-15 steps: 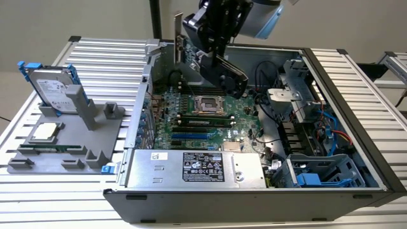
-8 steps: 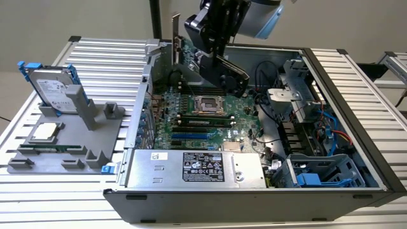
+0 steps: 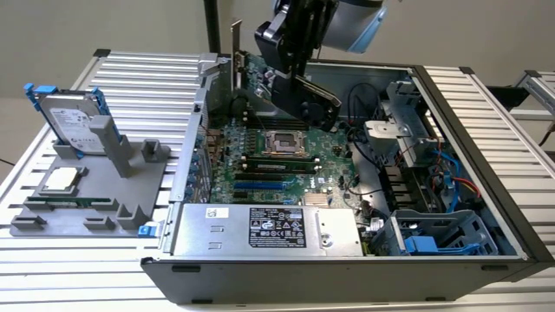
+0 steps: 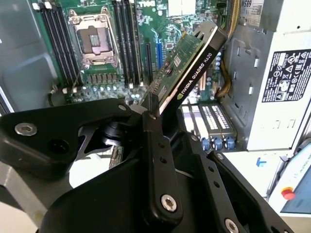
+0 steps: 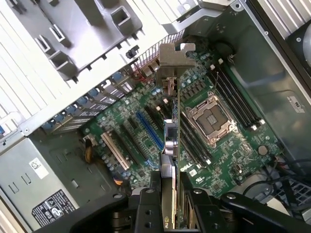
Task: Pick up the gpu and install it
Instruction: 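Insert the gpu into the slot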
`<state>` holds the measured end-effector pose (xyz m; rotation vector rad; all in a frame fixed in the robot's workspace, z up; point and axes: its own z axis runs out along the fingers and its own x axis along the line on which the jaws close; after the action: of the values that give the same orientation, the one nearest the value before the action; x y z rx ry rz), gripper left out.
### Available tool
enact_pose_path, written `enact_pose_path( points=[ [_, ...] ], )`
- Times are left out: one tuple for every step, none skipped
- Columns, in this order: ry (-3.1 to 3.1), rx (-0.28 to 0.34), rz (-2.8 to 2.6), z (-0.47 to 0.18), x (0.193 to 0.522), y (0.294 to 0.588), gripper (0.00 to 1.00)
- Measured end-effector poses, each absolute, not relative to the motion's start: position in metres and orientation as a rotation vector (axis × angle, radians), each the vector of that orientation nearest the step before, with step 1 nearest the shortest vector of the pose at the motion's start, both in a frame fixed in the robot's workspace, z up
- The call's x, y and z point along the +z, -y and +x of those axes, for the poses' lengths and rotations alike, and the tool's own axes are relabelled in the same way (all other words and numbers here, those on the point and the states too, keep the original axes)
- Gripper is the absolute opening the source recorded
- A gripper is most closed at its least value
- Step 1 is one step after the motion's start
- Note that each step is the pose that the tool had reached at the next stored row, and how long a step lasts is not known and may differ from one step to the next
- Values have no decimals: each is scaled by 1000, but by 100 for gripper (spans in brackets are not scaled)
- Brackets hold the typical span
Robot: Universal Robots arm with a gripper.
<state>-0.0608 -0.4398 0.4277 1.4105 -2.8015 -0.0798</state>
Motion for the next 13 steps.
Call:
enact_pose_path(
  points=[
    [2801,-80,1411,-61,428,440,0],
    [2801,-80,1411,-61,428,440,0],
    [2801,-80,1412,-61,428,440,0],
    [2801,-80,1412,-61,428,440,0],
    [2801,-80,1412,-61,428,440,0],
    [2801,-80,1412,-61,428,440,0],
    [2801,-80,1412,-61,428,440,0],
    [2801,-80,1412,-61,428,440,0],
    [2801,-80,1412,-61,428,440,0],
    [2801,-80,1412,-61,428,440,0],
    [2801,-80,1412,-61,428,440,0],
    [2801,-80,1412,-61,428,440,0],
    [2800,-80,1413,-61,428,440,0]
  ],
)
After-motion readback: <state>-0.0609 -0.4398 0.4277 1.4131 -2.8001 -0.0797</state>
